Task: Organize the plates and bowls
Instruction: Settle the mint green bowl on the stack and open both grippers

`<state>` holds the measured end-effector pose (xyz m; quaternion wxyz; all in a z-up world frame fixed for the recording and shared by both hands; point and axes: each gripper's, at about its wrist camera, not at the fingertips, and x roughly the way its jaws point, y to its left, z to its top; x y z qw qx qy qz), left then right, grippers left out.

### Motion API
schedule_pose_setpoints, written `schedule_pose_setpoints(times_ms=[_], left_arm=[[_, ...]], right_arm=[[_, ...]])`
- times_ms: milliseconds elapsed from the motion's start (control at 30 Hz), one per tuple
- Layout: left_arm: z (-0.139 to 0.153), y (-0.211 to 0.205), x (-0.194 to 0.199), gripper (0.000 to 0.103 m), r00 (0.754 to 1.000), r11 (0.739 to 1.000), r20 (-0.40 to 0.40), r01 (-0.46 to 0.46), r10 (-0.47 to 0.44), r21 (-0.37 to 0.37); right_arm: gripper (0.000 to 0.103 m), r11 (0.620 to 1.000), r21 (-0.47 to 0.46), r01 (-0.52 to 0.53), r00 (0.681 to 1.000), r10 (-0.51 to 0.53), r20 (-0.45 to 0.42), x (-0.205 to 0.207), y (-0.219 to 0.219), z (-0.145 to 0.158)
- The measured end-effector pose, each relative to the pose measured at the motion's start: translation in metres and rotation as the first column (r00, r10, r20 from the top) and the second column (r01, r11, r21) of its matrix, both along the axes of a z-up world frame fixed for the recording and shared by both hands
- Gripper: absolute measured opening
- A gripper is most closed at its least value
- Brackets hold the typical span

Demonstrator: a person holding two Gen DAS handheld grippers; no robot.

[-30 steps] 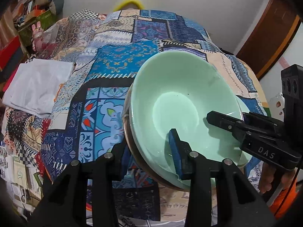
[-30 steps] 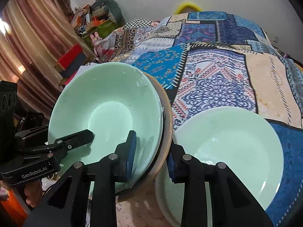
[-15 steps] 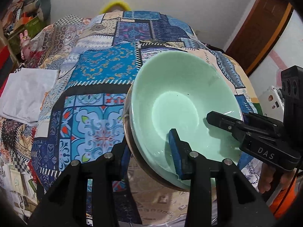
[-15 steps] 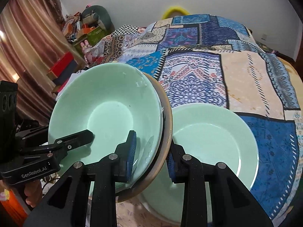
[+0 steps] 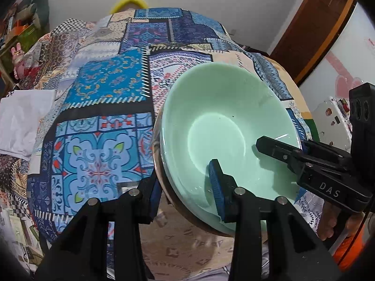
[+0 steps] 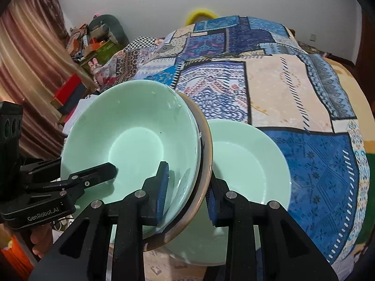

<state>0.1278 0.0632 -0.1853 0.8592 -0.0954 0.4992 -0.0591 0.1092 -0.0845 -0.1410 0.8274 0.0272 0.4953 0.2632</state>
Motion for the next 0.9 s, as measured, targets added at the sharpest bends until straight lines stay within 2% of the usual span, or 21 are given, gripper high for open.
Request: schedule_pose_setpoints(times_ms=[600, 900], left_arm=[[-0.013, -0.041, 0.02, 0.039, 0.997, 0.998, -0.035, 0.063, -0.064, -0.007], [-0.03, -0.047, 0.03, 0.039, 0.995, 0.998, -0.078, 0.068, -0.068, 0.0]], right_arm=[[0.027, 0.997, -0.003, 0.075, 0.997, -0.075, -0.027, 0.004, -0.041, -0.009], [0.027, 0.996, -0.003, 0.087, 0.994, -0.087, -0.069, 0.008, -0.048, -0.026]])
